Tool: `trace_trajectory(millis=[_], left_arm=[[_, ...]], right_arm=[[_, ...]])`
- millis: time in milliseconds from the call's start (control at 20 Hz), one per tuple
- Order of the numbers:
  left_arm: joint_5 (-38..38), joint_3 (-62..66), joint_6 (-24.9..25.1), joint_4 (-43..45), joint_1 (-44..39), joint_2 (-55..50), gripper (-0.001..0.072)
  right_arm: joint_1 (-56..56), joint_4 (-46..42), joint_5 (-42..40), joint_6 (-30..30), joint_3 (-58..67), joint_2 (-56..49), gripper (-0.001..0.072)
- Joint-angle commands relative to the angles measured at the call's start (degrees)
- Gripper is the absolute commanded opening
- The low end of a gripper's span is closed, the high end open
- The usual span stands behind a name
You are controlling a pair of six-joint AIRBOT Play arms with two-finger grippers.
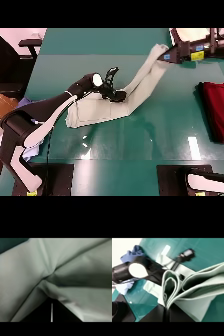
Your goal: Fold the shirts.
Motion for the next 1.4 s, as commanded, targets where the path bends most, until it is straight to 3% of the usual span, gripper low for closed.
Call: trace_trajectory(millis=[0,150,400,550,600,700,750,1000,1150,1350], left_arm=[[-1.16,0.59,0.33,0.33,-0.17,-0.48,0.0023],[-4.81,2.23,1.92,1.14,2.78,1.77,0.0022],[-9.22,2.34,3.21,7.19,15.52,17.38,0.0023],[-10.43,2.34,3.58,12.28,24.5,28.28,0.0023],[-10.32,2.34,3.61,13.94,27.21,31.65,0.0023],[-10.32,2.34,3.61,15.17,31.98,36.74,0.0023],[-10.4,2.34,3.61,15.17,33.97,38.56,0.0023],[-14.84,2.43,4.55,15.1,37.77,41.44,0.0023],[-17.22,2.43,4.52,15.06,37.75,41.33,0.0023],[-17.22,2.43,4.52,14.27,37.57,41.33,0.0023]], right_arm=[[6.84,0.61,-2.64,0.72,1.75,0.33,0.0015],[10.23,0.59,-4.63,0.72,1.75,0.22,0.0016],[18.58,0.68,-8.94,0.72,1.75,-2.64,0.0016],[29.57,0.63,-19.23,0.22,1.77,-8.66,0.0018],[33.07,0.66,-23.37,-0.5,1.95,-11.23,0.0048],[38.84,0.61,-26.67,-0.48,6.1,-18.29,0.0378],[40.39,0.07,-26.36,-0.5,8.87,-21.22,0.0456],[37.18,-12.28,-15.3,2.67,12.87,-24.3,0.0451],[29.51,-15.61,-12.24,3.54,2.91,-18.91,0.0451],[16.81,-16.37,-14.53,7.02,-16.09,-10.36,0.0458]])
